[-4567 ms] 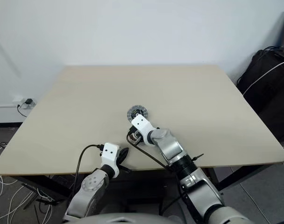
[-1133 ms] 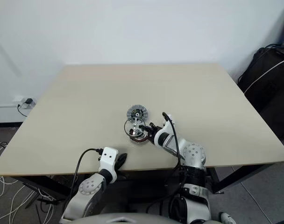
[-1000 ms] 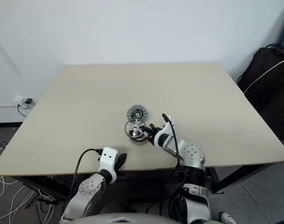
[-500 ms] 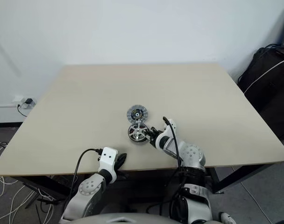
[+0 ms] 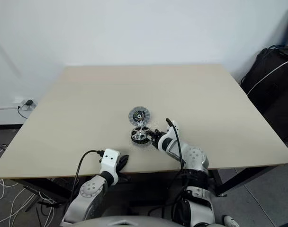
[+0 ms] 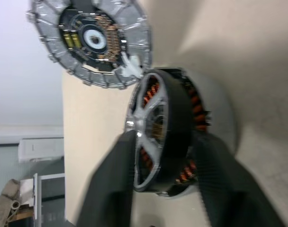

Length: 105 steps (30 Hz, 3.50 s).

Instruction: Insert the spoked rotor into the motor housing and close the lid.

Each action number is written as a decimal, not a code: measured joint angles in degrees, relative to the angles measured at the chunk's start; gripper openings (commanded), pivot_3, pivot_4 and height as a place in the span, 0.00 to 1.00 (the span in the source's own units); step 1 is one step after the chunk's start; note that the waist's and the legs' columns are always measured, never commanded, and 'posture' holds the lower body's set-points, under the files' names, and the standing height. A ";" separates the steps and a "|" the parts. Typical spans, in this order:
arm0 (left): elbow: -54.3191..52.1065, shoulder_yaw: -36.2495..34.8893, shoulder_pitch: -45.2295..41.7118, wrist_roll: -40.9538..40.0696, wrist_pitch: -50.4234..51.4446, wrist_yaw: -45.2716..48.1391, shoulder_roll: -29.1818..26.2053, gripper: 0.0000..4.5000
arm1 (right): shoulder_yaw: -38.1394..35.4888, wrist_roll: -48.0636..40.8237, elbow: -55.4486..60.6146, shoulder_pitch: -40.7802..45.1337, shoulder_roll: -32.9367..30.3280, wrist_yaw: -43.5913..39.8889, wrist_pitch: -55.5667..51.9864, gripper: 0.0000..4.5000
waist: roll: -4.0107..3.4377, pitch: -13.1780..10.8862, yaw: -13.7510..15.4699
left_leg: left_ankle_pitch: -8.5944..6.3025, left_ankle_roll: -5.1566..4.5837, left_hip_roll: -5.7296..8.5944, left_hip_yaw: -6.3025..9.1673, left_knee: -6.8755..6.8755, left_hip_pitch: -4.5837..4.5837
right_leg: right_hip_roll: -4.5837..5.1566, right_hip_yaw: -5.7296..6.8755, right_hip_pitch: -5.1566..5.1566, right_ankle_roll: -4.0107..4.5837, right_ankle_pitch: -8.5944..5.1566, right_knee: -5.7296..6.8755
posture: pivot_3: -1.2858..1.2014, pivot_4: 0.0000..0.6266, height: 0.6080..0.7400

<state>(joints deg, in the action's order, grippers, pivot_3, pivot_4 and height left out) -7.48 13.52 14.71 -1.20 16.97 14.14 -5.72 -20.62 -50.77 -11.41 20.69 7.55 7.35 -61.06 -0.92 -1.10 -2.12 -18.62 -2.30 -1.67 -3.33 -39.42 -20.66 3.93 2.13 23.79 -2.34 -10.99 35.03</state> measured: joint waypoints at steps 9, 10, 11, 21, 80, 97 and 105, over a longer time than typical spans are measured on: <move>0.00 0.01 0.09 0.00 0.00 0.00 0.05 0.00 | -2.32 -0.40 3.44 -0.71 -0.33 1.72 -0.57 0.53 | 0.02 0.01 0.07 | -0.01 -0.01 0.01 0.01 0.00 -0.10 | 0.01 0.00 0.07 0.03 0.03 -0.01 | 0.52 0.00 1.00; 0.00 0.01 0.10 0.00 -0.01 0.01 0.04 0.00 | -2.49 -0.41 3.80 -0.78 -0.42 1.90 -0.57 0.53 | 0.02 0.01 0.05 | -0.02 -0.02 0.02 0.00 0.01 -0.11 | 0.01 0.00 0.08 0.03 0.03 -0.01 | 0.52 0.00 1.00; 0.00 0.03 0.04 0.00 -0.01 0.04 0.05 0.00 | -2.52 -0.41 4.76 -1.04 -0.42 2.24 -0.59 0.53 | 0.01 0.01 0.03 | -0.02 -0.02 0.01 0.00 0.01 -0.11 | 0.01 0.00 0.09 0.04 0.03 -0.01 | 0.52 0.00 1.00; 0.00 0.06 -0.12 0.00 -0.08 0.17 0.09 0.00 | 10.62 8.30 13.54 -3.57 -7.41 -3.68 2.49 0.10 | 0.00 0.00 -0.07 | -0.02 -0.02 0.03 -0.01 0.01 -0.09 | 0.01 -0.01 0.09 -0.03 -0.03 -0.01 | 0.52 0.00 1.00; 0.54 0.53 -0.93 0.01 -1.31 -0.50 1.54 0.00 | 63.14 63.99 9.86 14.69 -34.86 -57.90 34.12 0.79 | 0.31 0.01 0.71 | 0.02 0.03 0.09 0.00 -0.12 0.05 | 0.00 0.04 -0.07 0.20 0.12 0.02 | 0.52 0.00 1.00; 0.71 0.12 -0.91 0.00 -2.58 -1.62 2.31 0.00 | 64.35 70.97 -4.35 17.37 -30.90 -63.81 41.93 0.65 | 0.30 0.01 0.72 | 0.04 0.07 0.09 0.00 -0.14 0.07 | 0.00 0.04 -0.09 0.21 0.16 0.05 | 0.52 0.00 1.00; 0.81 -0.01 -0.87 0.01 -2.83 -1.71 2.48 0.00 | 63.60 72.63 -6.26 18.63 -29.52 -64.93 43.61 0.06 | 0.30 0.03 0.71 | 0.04 0.08 0.09 0.01 -0.14 0.10 | 0.00 0.05 -0.13 0.21 0.17 0.06 | 0.52 0.00 1.00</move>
<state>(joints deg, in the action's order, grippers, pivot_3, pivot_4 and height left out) -6.67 13.51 13.84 -1.19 14.14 12.43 -3.24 42.98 21.86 -17.67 39.32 -21.97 -57.59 -17.44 -0.63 -1.07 -1.41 -18.58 -2.22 -1.58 -3.32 -39.56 -20.56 3.92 2.18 23.66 -2.13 -10.82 35.09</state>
